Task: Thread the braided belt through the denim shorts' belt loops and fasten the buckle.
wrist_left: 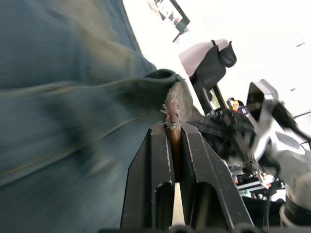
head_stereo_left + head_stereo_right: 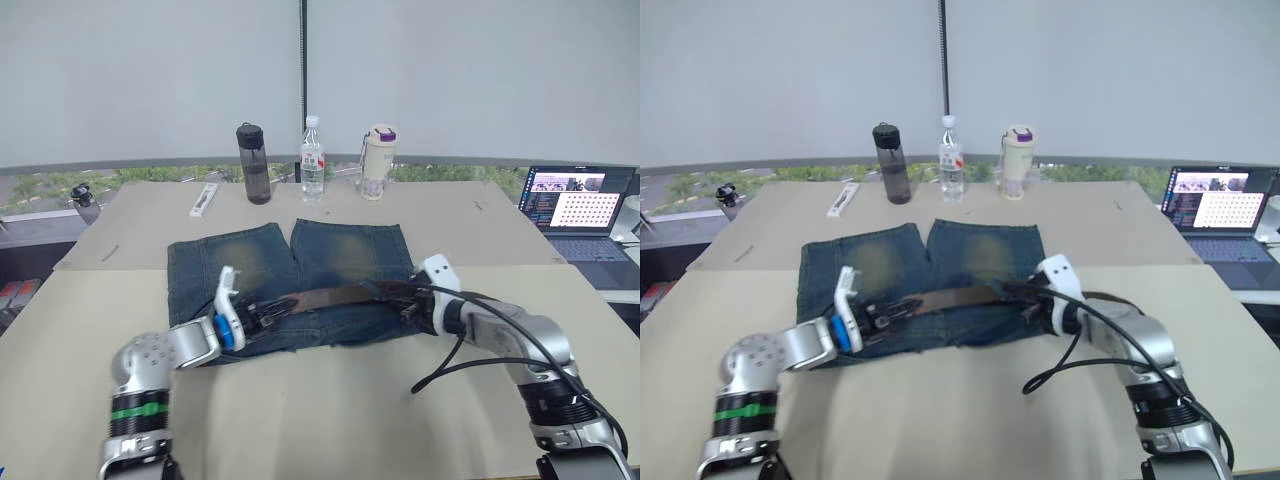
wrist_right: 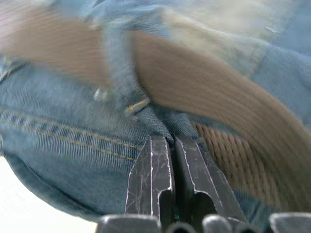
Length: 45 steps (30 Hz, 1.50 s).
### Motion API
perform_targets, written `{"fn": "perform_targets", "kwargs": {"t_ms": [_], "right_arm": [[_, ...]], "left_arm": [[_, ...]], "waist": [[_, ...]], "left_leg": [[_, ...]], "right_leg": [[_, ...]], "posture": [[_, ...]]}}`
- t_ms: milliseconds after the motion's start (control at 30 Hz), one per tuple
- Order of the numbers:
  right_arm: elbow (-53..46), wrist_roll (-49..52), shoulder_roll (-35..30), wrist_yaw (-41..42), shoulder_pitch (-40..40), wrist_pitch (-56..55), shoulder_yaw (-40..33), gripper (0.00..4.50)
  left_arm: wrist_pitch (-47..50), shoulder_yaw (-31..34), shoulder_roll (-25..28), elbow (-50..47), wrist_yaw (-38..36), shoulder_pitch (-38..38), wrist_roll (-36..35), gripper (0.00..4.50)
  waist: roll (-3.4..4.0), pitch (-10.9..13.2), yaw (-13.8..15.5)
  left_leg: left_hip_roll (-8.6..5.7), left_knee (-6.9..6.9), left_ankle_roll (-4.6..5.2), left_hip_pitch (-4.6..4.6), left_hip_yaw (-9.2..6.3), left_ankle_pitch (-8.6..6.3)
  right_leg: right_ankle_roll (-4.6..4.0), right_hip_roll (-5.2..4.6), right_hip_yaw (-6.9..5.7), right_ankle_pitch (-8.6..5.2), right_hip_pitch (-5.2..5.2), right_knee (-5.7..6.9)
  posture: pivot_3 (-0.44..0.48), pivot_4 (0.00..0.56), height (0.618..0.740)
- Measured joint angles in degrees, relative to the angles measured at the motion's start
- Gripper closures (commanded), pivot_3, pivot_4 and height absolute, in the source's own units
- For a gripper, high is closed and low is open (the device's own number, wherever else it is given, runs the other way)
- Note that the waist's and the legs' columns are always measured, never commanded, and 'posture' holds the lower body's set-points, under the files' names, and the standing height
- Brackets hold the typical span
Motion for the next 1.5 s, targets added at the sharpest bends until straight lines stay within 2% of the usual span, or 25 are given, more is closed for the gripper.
{"fn": "perform_targets", "kwargs": {"t_ms": [133, 267, 367, 433, 500, 600, 667, 700, 933, 1200, 1300, 1433, 1467, 1500], "right_arm": [[1.79, 0.33, -1.68, 1.99, -0.01, -0.11, -1.73, 4.46], [-0.31, 4.88, -8.74, 11.53, 2.56, 1.30, -3.07, 3.09], [-9.62, 17.60, -11.44, 19.26, 5.90, 8.71, -9.32, 2.09], [-15.86, 24.89, -10.79, 20.56, 5.84, 12.83, -10.90, 2.09], [-19.14, 27.12, -5.86, 16.95, 5.23, 14.87, -10.33, 2.09], [-17.85, 26.51, 6.96, 7.41, 4.70, 15.83, -5.94, 2.09], [-14.34, 26.59, 15.28, 2.08, 4.59, 16.18, -5.00, 2.09], [-13.38, 26.92, 17.03, 0.61, 4.50, 16.24, -4.92, 2.09], [-10.00, 31.37, 25.91, -6.56, -0.76, 16.03, -10.58, 2.09], [-9.36, 34.37, 26.53, -10.25, -0.78, 16.06, -12.40, 2.09], [-8.30, 33.77, 27.21, -11.98, -0.81, 15.14, -12.37, 2.88], [-7.15, 33.30, 27.52, -13.50, -0.93, 13.91, -12.33, 4.27], [-7.19, 33.29, 27.48, -13.64, -0.99, 13.74, -12.21, 4.47], [-7.35, 33.24, 27.22, -13.73, -1.00, 13.70, -11.98, 4.47]], "left_arm": [[3.92, 4.66, 4.06, -0.40, -0.96, 2.24, -5.44, 4.50], [6.49, 6.65, 5.93, -1.19, -1.19, 4.14, -9.12, 4.50], [6.64, 7.30, 4.72, -1.41, 0.31, 3.92, -11.56, 4.50], [6.63, 7.09, 2.66, -1.46, 1.54, 2.76, -13.56, 4.50], [6.45, 7.28, 0.72, -1.29, 3.80, 1.34, -16.01, 4.50], [6.11, 6.95, -2.24, -1.21, 7.38, -1.13, -20.56, 4.50], [6.08, 6.33, -2.38, -1.23, 9.27, -1.64, -23.10, 4.50], [6.09, 5.89, -2.37, -1.24, 9.77, -1.68, -23.91, 4.50], [5.29, 3.82, -0.61, -1.23, 11.68, -1.34, -26.81, 4.50], [4.16, 2.08, 2.01, -1.28, 11.66, -1.14, -27.15, 4.50], [3.85, 1.44, 2.23, -1.66, 11.63, -0.54, -27.42, 4.50], [2.68, 0.44, 2.91, -2.38, 11.48, 0.36, -27.01, 4.50], [2.48, 0.22, 3.10, -2.51, 11.26, 0.36, -26.55, 4.50], [2.06, -0.18, 3.44, -3.05, 10.79, 0.39, -25.70, 4.50]], "waist": [[-0.01, 0.03, 0.29], [0.01, 0.07, 0.61], [-0.02, 0.09, 0.62], [-0.11, 0.09, 0.34], [-0.37, 0.01, -0.13], [-0.37, 0.04, -0.46], [-0.30, 0.05, -0.38], [-0.27, 0.07, -0.28], [-0.25, 0.08, 0.30], [-0.24, 0.07, 0.03], [-0.23, 0.08, 0.00], [-0.22, 0.08, 0.03], [-0.23, 0.08, 0.04], [-0.22, 0.08, 0.03]], "left_leg": [[-0.01, 0.03, -0.01, 0.04, 0.01, 0.00], [-0.22, 0.00, -0.01, 0.02, 0.11, -0.01], [-0.19, -0.01, -0.01, -0.02, 0.14, -0.01], [-0.16, -0.01, -0.01, 0.05, 0.09, -0.01], [-0.10, -0.01, -0.02, 0.17, 0.00, -0.01], [-0.12, -0.02, -0.02, 0.12, -0.08, -0.01], [-0.15, -0.03, 0.00, 0.04, -0.07, 0.00], [-0.17, -0.03, 0.00, 0.01, -0.08, 0.00], [-0.18, -0.01, -0.01, 0.02, -0.08, 0.00], [-0.15, -0.05, -0.01, 0.02, -0.08, 0.00], [-0.15, -0.05, -0.01, 0.02, -0.07, 0.00], [-0.15, -0.06, -0.01, 0.01, -0.06, 0.00], [-0.15, -0.06, -0.01, 0.01, -0.06, 0.00], [-0.15, -0.06, -0.01, 0.00, -0.06, 0.00]], "right_leg": [[-0.01, -0.09, -0.10, 0.00, -0.06, -0.03], [0.05, -0.39, -0.21, -0.06, -0.05, -0.09], [0.05, -0.42, -0.19, -0.05, 0.13, -0.12], [0.03, -0.37, -0.20, -0.04, 0.15, -0.09], [-0.10, -0.28, -0.19, 0.04, 0.15, -0.06], [-0.14, -0.23, -0.14, 0.08, 0.03, 0.04], [-0.12, -0.20, -0.09, 0.07, -0.05, 0.09], [-0.11, -0.21, -0.09, 0.07, -0.04, 0.09], [-0.06, -0.24, -0.20, 0.11, 0.01, 0.05], [-0.09, -0.24, -0.20, 0.11, -0.01, 0.06], [-0.09, -0.25, -0.19, 0.11, -0.02, 0.06], [-0.10, -0.26, -0.19, 0.10, -0.04, 0.05], [-0.10, -0.26, -0.20, 0.10, -0.03, 0.05], [-0.10, -0.26, -0.20, 0.10, -0.04, 0.04]], "posture": [[0.000, 0.150, 0.740], [0.000, 0.150, 0.740], [0.000, 0.150, 0.740], [0.000, 0.150, 0.740], [0.000, 0.150, 0.740], [0.000, 0.150, 0.740], [0.000, 0.150, 0.740], [0.000, 0.150, 0.740], [0.000, 0.150, 0.740], [0.000, 0.150, 0.740], [0.000, 0.150, 0.740], [0.000, 0.150, 0.740], [0.000, 0.150, 0.740], [0.000, 0.150, 0.740]]}}
